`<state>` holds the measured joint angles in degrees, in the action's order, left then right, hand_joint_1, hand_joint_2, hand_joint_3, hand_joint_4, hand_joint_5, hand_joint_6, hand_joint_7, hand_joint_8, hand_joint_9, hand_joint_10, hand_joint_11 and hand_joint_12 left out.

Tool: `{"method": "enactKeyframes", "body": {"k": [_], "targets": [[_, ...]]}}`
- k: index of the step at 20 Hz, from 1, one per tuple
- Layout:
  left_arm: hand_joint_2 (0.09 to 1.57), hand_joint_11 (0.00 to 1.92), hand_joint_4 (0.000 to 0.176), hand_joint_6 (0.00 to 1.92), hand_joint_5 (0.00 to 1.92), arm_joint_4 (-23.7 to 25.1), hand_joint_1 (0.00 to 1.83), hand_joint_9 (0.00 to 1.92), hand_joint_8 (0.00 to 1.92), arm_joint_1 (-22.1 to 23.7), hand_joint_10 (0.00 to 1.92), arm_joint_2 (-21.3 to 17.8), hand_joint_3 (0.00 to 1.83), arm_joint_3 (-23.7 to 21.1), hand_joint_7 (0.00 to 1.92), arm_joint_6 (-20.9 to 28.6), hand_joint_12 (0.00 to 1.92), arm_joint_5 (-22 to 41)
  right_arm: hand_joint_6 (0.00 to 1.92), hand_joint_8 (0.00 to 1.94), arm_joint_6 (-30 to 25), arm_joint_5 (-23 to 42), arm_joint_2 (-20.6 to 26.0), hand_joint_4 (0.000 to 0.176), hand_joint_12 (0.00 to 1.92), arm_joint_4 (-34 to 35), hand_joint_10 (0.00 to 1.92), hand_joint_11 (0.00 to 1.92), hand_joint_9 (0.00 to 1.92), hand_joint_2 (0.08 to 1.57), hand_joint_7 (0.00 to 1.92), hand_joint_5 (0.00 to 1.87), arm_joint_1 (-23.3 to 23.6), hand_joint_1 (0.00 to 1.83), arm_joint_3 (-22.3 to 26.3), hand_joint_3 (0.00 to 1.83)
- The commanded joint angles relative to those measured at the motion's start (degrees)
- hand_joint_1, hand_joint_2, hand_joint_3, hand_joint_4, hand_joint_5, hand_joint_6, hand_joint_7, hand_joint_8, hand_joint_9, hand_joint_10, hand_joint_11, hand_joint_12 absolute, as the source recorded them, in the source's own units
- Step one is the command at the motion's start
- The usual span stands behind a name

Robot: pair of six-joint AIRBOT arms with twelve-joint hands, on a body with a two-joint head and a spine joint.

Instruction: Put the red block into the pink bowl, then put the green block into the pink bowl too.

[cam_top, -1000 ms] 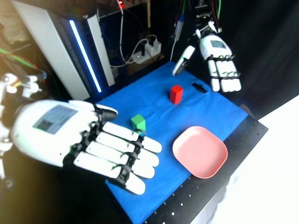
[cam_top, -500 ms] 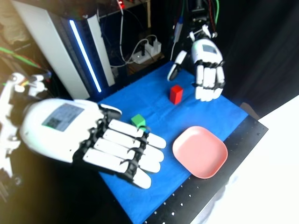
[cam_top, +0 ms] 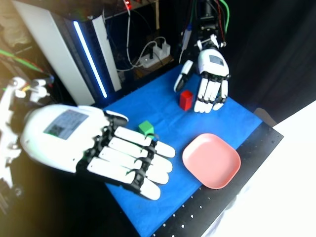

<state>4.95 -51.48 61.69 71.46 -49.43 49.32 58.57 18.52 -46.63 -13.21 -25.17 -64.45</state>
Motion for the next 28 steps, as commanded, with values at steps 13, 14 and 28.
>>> {"method": "enactKeyframes", "body": {"k": [13, 14, 28], "targets": [[1.03, 0.97, 0.000, 0.58, 1.14, -1.07, 1.28, 1.22, 0.80, 0.30, 0.82, 2.16, 0.00, 1.34, 1.21, 2.56, 1.44, 7.40, 0.00, 0.00, 0.03, 6.35, 0.12, 0.013, 0.35, 0.76, 0.01, 0.00, 0.04, 0.82, 0.07, 0.00, 0.87, 0.13, -0.30, 0.00], [1.03, 1.03, 0.000, 0.49, 1.18, -1.33, 1.29, 1.24, 0.83, 0.32, 0.89, 2.13, 0.00, 1.44, 1.21, 2.56, 1.44, 7.68, 0.00, 0.00, 0.03, 6.35, 0.11, 0.000, 0.36, 0.76, 0.01, 0.00, 0.05, 0.83, 0.07, 0.00, 0.87, 0.11, -0.30, 0.01], [1.04, 0.90, 0.000, 0.57, 1.12, -0.01, 1.28, 1.10, 0.90, 12.79, 1.06, 2.68, 0.00, 8.62, 1.17, 2.26, 1.50, 1.68, 0.00, 0.00, 0.03, 6.34, -1.42, 0.000, 0.28, 0.75, 0.00, 0.00, 0.04, 0.87, 0.11, 0.00, 0.85, 0.15, -0.94, 0.00]]}}
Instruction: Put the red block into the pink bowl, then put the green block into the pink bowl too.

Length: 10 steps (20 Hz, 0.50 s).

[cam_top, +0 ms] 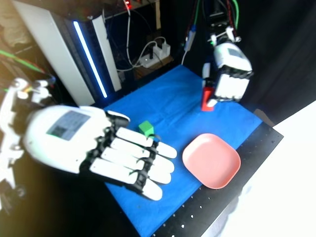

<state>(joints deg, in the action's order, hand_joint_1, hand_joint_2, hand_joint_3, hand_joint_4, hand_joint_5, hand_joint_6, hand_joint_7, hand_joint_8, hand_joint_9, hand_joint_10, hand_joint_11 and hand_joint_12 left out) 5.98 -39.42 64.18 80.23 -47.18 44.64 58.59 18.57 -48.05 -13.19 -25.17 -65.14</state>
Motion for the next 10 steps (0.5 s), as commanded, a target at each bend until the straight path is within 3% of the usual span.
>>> {"method": "enactKeyframes", "body": {"k": [1, 3, 5, 6, 10], "targets": [[1.04, 0.92, 0.000, 0.62, 1.11, -1.04, 1.28, 1.13, 0.83, 1.60, 0.91, 0.78, 0.00, 0.75, 1.19, 0.00, 1.41, 5.82, 0.00, 0.00, 0.01, 6.30, -0.26, 0.000, 0.29, 0.73, 0.00, 0.00, 0.03, 0.86, 0.10, 0.00, 0.84, 0.16, -0.33, 0.00], [1.03, 1.00, 0.000, 0.59, 1.13, -1.04, 1.28, 1.20, 0.79, 3.36, 0.76, 2.30, 0.00, 2.86, 1.21, -0.01, 1.30, 4.17, 0.00, 0.00, 0.01, 6.31, -1.09, 0.000, 0.24, 0.72, 0.00, 0.00, 0.03, 0.88, 0.10, 0.00, 0.84, 0.17, -0.69, 0.01], [1.02, 1.12, 0.000, 0.58, 1.13, -1.04, 1.28, 1.35, 0.66, 4.62, 0.62, 3.81, 0.00, 4.82, 1.27, -0.01, 1.18, 2.39, 0.00, 0.00, 0.01, 6.32, -1.90, 0.000, 0.33, 0.72, 0.00, 0.00, 0.05, 0.86, 0.10, 0.00, 0.84, 0.15, -1.10, 0.00], [1.01, 0.97, 0.000, 0.58, 1.13, -1.05, 1.29, 1.39, 0.58, 5.37, 0.52, 4.74, 0.00, 6.11, 1.32, 0.00, 1.08, 1.47, 0.00, 0.00, 0.01, 6.32, -2.38, 0.000, 0.38, 0.68, 0.01, 0.00, 0.06, 0.88, 0.11, 0.00, 0.84, 0.17, -1.31, 0.00], [1.02, 1.17, 0.000, 0.61, 1.10, -1.07, 1.30, 1.50, 0.58, 7.73, 0.34, 7.47, 0.00, 9.32, 1.33, 0.01, 1.12, -0.85, 0.00, 0.01, 0.01, 6.55, -3.54, 0.000, 0.68, 0.08, 0.00, 0.00, 0.09, 0.89, 0.09, 0.00, 0.84, 0.13, -1.68, 0.00]]}}
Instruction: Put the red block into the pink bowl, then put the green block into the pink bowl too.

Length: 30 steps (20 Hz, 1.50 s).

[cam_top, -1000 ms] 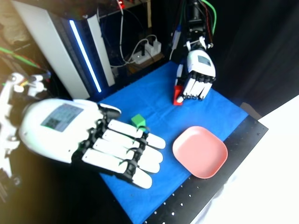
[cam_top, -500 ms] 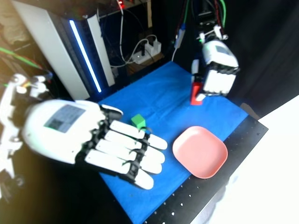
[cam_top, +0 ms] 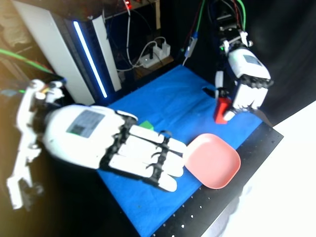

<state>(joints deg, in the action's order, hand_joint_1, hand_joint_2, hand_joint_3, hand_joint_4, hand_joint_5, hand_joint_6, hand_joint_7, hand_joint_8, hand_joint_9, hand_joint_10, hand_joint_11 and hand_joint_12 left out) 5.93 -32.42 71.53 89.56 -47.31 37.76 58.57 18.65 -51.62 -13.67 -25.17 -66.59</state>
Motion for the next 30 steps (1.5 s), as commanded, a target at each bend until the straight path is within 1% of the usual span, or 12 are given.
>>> {"method": "enactKeyframes", "body": {"k": [1, 3, 4, 7, 8, 10, 13, 15, 20, 21, 29, 30], "targets": [[1.01, 1.18, 0.000, 0.61, 1.11, -1.04, 1.30, 1.50, 0.54, 0.87, 0.30, 0.49, 0.00, 0.44, 1.34, 0.14, 1.15, 5.96, 0.00, 0.00, 0.03, 6.56, -0.27, 0.000, 0.63, 0.44, 0.00, 0.00, 0.08, 0.90, 0.10, 0.00, 0.84, 0.14, -0.33, 0.00], [1.03, 1.19, 0.000, 0.64, 1.08, -1.35, 1.29, 1.51, 0.63, 1.30, 0.29, 1.55, 0.00, 1.56, 1.30, 0.16, 1.21, 5.78, 0.00, 0.01, 0.03, 6.84, -1.19, 0.000, 0.28, -0.14, 0.01, 0.00, 0.05, 0.90, 0.10, 0.00, 0.82, 0.20, -0.66, 0.01], [1.03, 1.02, 0.000, 0.62, 1.09, -1.36, 1.29, 1.50, 0.65, 1.58, 0.29, 2.14, 0.00, 2.06, 1.30, 0.16, 1.27, 5.56, 0.00, 0.01, 0.03, 6.88, -1.62, 0.000, 0.23, -0.35, 0.02, 0.00, 0.05, 0.91, 0.11, 0.00, 0.78, 0.15, -0.83, 0.01], [1.03, 1.14, 0.000, 0.65, 1.17, -1.27, 1.19, 1.42, 0.41, 2.29, 0.59, 4.29, 0.00, 3.99, 1.38, 0.14, 1.41, 4.78, 0.00, 0.00, 0.02, 7.11, -3.02, 0.000, 0.20, -1.13, 0.00, 0.00, 0.04, 0.90, 0.08, 0.00, 0.50, 0.15, -1.53, 0.00], [1.02, 1.18, 0.000, 0.51, 1.16, -1.27, 1.28, 1.42, 0.59, 2.36, 0.54, 4.96, 0.00, 4.61, 1.33, 0.14, 1.29, 4.95, 0.00, 0.00, 0.02, 7.24, -3.47, 0.000, 0.07, -1.45, 0.00, 0.00, 0.02, 0.92, 0.05, 0.00, 0.49, 0.13, -1.76, 0.01], [1.02, 1.21, 0.000, 0.54, 1.13, -1.21, 1.30, 1.46, 0.64, 2.89, 0.41, 6.42, 0.00, 5.90, 1.31, 0.14, 1.16, 4.66, 0.00, 0.00, 0.02, 7.79, -3.98, 0.000, 0.05, -1.85, 0.00, 0.00, 0.05, 0.91, 0.06, 0.00, 0.41, 0.12, -2.01, 0.00], [1.02, 1.29, 0.000, 0.60, 1.20, -1.09, 1.17, 1.55, 0.35, 3.14, 0.52, 8.11, 0.00, 7.08, 1.52, 0.15, 1.33, 4.46, 0.00, 0.00, 0.02, 8.36, -4.75, 0.000, 0.15, -2.37, 0.00, 0.00, 0.04, 0.96, 0.05, 0.00, 0.26, 0.13, -2.25, 0.02], [1.03, 1.30, 0.000, 0.65, 1.17, -1.07, 1.18, 1.44, 0.60, 3.21, 0.87, 9.15, 0.00, 7.99, 1.44, 0.15, 1.46, 4.07, 0.00, 0.01, 0.02, 8.50, -5.10, 0.000, 0.30, -2.62, 0.00, 0.00, 0.03, 0.95, 0.03, 0.00, 0.26, 0.19, -2.43, 0.01], [1.01, 1.21, 0.000, 0.57, 1.12, -0.22, 1.30, 1.46, 0.61, 3.31, 0.43, 11.07, 0.00, 9.80, 1.32, 0.15, 1.11, 2.32, 0.00, 0.02, 0.01, 9.02, -5.43, 0.000, 0.00, -3.07, 0.00, 0.00, 0.01, 0.97, 0.04, 0.00, 0.27, 0.18, -2.50, 0.00], [1.03, 1.19, 0.000, 0.65, 1.15, -0.07, 1.21, 1.47, 0.44, 3.34, 0.38, 11.27, 0.00, 10.02, 1.35, 0.15, 1.12, 1.94, 0.00, 0.01, 0.01, 9.04, -5.49, 0.000, 0.00, -3.07, 0.00, 0.00, 0.00, 0.95, 0.03, 0.00, 0.27, 0.20, -2.50, 0.00], [1.02, 1.09, 0.000, 0.63, 1.10, 0.04, 1.29, 1.45, 0.63, 3.35, 0.24, 12.67, 0.00, 12.31, 1.29, 1.08, 1.15, -0.13, 0.00, 0.02, -0.25, 9.05, -5.96, 0.000, 0.00, -3.56, 0.01, 0.00, 0.03, 0.90, 0.11, 0.00, 0.29, 0.18, -2.49, 0.00], [1.02, 1.08, 0.000, 0.53, 1.14, 0.04, 1.30, 1.45, 0.66, 3.34, 0.27, 12.75, 0.00, 12.36, 1.28, 1.08, 1.21, -0.30, 0.00, 0.02, -0.26, 9.05, -6.02, 0.000, 0.24, -3.61, 0.01, 0.00, 0.12, 0.94, 0.17, 0.00, 0.29, 0.15, -2.49, 0.00]]}}
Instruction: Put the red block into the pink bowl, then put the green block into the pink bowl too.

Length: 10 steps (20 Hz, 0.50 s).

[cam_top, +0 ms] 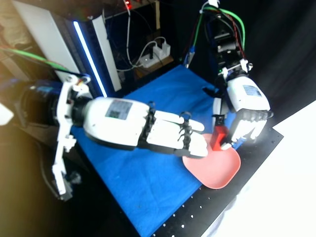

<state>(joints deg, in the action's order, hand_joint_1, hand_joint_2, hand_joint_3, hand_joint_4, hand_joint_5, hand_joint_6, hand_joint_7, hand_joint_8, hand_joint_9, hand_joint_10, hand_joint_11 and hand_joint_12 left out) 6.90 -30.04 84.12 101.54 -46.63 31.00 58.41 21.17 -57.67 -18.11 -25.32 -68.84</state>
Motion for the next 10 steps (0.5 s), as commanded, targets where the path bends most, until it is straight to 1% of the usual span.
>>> {"method": "enactKeyframes", "body": {"k": [1, 2, 3, 4, 6, 7, 8, 9, 10], "targets": [[1.01, 1.07, 0.000, 0.47, 1.18, -0.92, 1.30, 1.42, 0.67, 0.94, 0.35, 0.30, 0.00, 0.47, 1.28, 0.40, 1.22, 6.38, 0.00, 0.02, -0.11, 6.53, 0.00, 0.000, 0.30, 0.80, 0.00, 0.00, 0.13, 0.92, 0.17, 0.00, 0.44, 0.20, -0.24, 0.00], [1.01, 1.05, 0.000, 0.51, 1.15, -0.92, 1.30, 1.39, 0.64, 0.92, 0.39, 0.40, 0.00, 0.51, 1.29, 0.40, 1.22, 6.38, 0.00, 0.01, -0.15, 6.53, 0.01, 0.000, 0.14, 0.79, 0.02, 0.00, 0.10, 0.91, 0.17, 0.00, 0.44, 0.19, -0.24, 0.00], [1.02, 1.04, 0.000, 0.55, 1.13, -0.91, 1.29, 1.36, 0.65, 0.91, 0.40, 0.45, 0.00, 0.53, 1.28, 0.40, 1.20, 6.28, 0.00, 0.00, -0.19, 6.53, 0.02, 0.000, 0.23, 0.79, 0.02, 0.00, 0.13, 0.90, 0.21, 0.02, 0.44, 0.16, -0.24, 0.00], [1.03, 1.00, 0.000, 0.69, 1.09, -0.89, 1.27, 1.30, 0.64, 0.90, 0.34, 0.48, 0.00, 0.54, 1.25, 0.39, 1.14, 6.10, 0.00, 0.00, -0.28, 6.53, 0.04, 0.000, 0.25, 0.72, 0.02, 0.00, 0.12, 0.91, 0.18, 0.00, 0.44, 0.11, -0.24, 0.00], [1.06, 0.98, 0.000, 0.88, 1.02, -0.88, 1.25, 1.28, 0.66, 0.86, 0.18, 0.48, 0.00, 0.54, 1.19, 0.39, 1.00, 6.00, 0.00, 0.01, -0.57, 6.52, 0.08, 0.000, 0.60, 0.54, 0.02, 0.00, 0.18, 0.90, 0.23, 0.03, 0.44, 0.10, -0.23, 0.00], [1.04, 0.98, 0.000, 0.86, 0.99, -0.88, 1.36, 1.23, 0.63, 0.84, 0.67, 0.48, 0.00, 0.53, 1.16, 0.39, 0.98, 6.00, 0.00, 0.00, -0.64, 6.52, 0.08, 0.000, 0.57, 0.47, 0.02, 0.00, 0.18, 0.91, 0.23, 0.03, 0.44, 0.11, -0.23, 0.00], [1.08, 0.92, 0.000, 0.98, 0.96, -0.85, 1.26, 1.11, 0.72, 0.84, 0.41, 0.48, 0.00, 0.50, 1.14, 0.39, 0.98, 5.99, 0.00, 0.00, -0.69, 6.52, 0.07, 0.000, 0.48, 0.42, 0.01, 0.00, 0.17, 0.90, 0.23, 0.03, 0.44, 0.14, -0.23, 0.00], [1.08, 0.87, 0.000, 0.90, 1.02, -0.78, 1.18, 1.09, 0.32, 0.84, 0.24, 0.48, 0.00, 0.49, 1.02, 0.40, 0.99, 5.94, 0.00, 0.00, -0.72, 6.51, 0.05, 0.000, 0.53, 0.39, 0.01, 0.00, 0.19, 0.90, 0.24, 0.04, 0.44, 0.13, -0.23, 0.00], [1.02, 0.77, 0.000, 0.40, 0.88, -0.61, 1.15, 1.04, 0.13, 0.85, 0.12, 0.48, 0.00, 0.48, 1.00, 0.40, 0.99, 5.80, 0.00, 0.00, -0.77, 6.51, 0.02, 0.000, 0.63, 0.35, 0.01, 0.00, 0.20, 0.91, 0.24, 0.04, 0.44, 0.10, -0.23, 0.00]]}}
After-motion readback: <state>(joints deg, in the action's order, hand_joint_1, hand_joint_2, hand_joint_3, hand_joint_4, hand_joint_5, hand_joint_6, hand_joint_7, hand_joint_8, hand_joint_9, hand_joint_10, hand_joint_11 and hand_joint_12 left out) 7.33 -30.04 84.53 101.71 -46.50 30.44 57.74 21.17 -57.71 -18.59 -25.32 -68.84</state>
